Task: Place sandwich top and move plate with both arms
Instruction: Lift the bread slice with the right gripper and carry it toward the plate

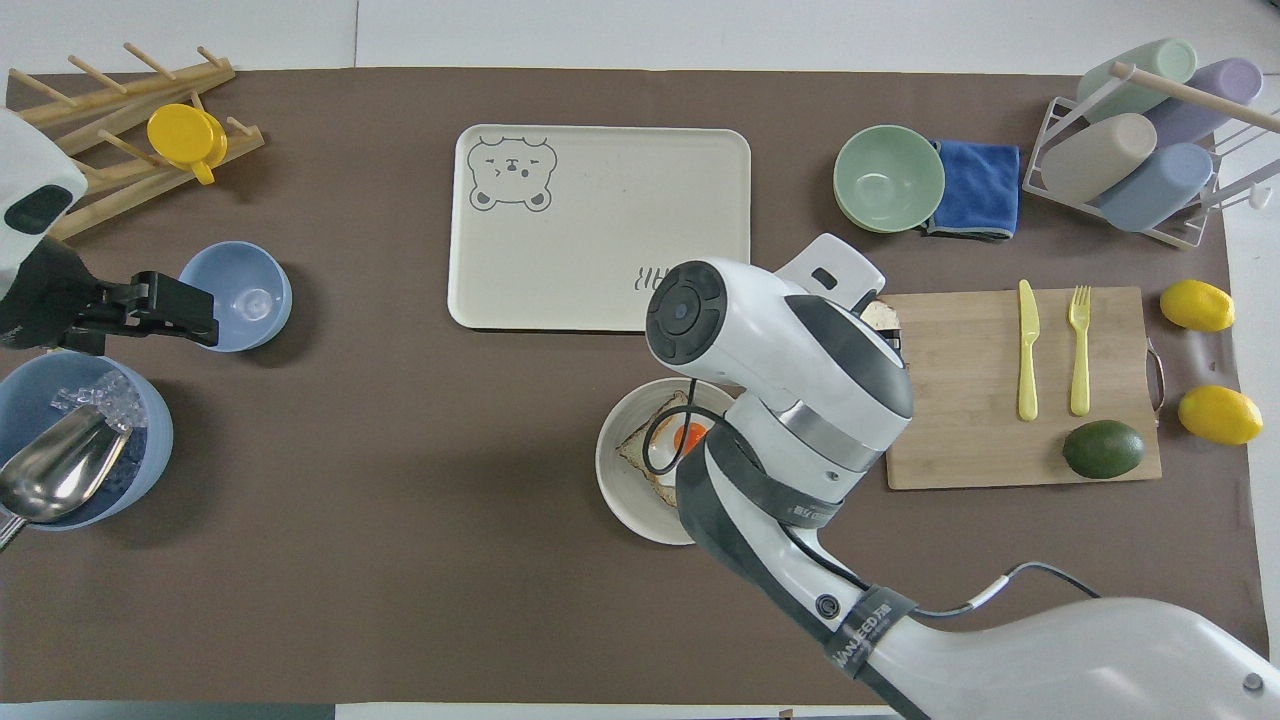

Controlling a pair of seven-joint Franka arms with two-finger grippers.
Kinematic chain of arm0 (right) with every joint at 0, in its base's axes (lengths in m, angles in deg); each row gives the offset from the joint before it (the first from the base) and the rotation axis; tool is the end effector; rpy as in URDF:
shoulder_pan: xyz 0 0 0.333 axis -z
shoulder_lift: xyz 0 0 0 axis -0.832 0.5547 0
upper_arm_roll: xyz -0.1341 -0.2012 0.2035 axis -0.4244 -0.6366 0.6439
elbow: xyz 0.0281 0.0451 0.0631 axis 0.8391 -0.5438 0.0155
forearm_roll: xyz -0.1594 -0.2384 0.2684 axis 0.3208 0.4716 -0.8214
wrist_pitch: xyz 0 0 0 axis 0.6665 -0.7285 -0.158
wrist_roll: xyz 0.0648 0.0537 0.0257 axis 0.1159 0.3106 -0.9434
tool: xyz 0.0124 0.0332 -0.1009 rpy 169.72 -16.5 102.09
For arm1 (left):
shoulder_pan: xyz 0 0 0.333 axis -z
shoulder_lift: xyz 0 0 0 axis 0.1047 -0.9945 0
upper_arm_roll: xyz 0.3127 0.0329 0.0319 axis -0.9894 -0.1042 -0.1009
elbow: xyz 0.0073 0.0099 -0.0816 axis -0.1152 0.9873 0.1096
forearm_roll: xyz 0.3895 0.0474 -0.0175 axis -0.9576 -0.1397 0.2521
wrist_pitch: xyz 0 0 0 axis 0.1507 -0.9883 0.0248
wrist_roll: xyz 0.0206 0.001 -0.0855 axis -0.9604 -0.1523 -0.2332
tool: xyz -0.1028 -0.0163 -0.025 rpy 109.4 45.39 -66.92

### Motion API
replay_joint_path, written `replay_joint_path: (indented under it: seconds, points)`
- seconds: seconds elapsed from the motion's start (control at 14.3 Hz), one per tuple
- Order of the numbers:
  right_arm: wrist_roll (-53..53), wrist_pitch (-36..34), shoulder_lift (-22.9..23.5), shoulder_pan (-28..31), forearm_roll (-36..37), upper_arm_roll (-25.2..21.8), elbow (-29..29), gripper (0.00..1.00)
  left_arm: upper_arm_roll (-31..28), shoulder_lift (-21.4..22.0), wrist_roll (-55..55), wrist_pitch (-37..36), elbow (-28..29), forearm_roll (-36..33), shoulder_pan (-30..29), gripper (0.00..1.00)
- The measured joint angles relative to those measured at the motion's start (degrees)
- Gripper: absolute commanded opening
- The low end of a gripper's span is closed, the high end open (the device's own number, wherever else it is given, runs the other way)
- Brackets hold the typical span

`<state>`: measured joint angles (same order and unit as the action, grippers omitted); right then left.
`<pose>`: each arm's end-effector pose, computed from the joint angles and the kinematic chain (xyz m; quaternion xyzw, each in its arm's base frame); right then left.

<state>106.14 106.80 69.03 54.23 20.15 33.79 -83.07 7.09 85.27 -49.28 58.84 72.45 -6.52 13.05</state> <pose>0.5322 0.2809 0.4064 0.9553 -0.0062 0.0081 0.2953 0.5361 -0.0764 0.6060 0.9990 -0.0002 -0.0447 0.0065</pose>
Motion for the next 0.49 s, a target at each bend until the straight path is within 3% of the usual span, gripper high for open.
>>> replay_joint_path:
  seconds: [0.21, 0.49]
  points:
    - [0.0, -4.5, 1.2, -0.2, -3.3, 6.2, 4.6, 0.00, 0.0, 0.0, 0.0, 0.0, 0.0, 0.0, 0.0, 1.00]
    - [3.5, -5.0, 5.0, -0.3, -3.9, 13.1, 4.9, 0.00, 0.0, 0.0, 0.0, 0.0, 0.0, 0.0, 0.0, 1.00]
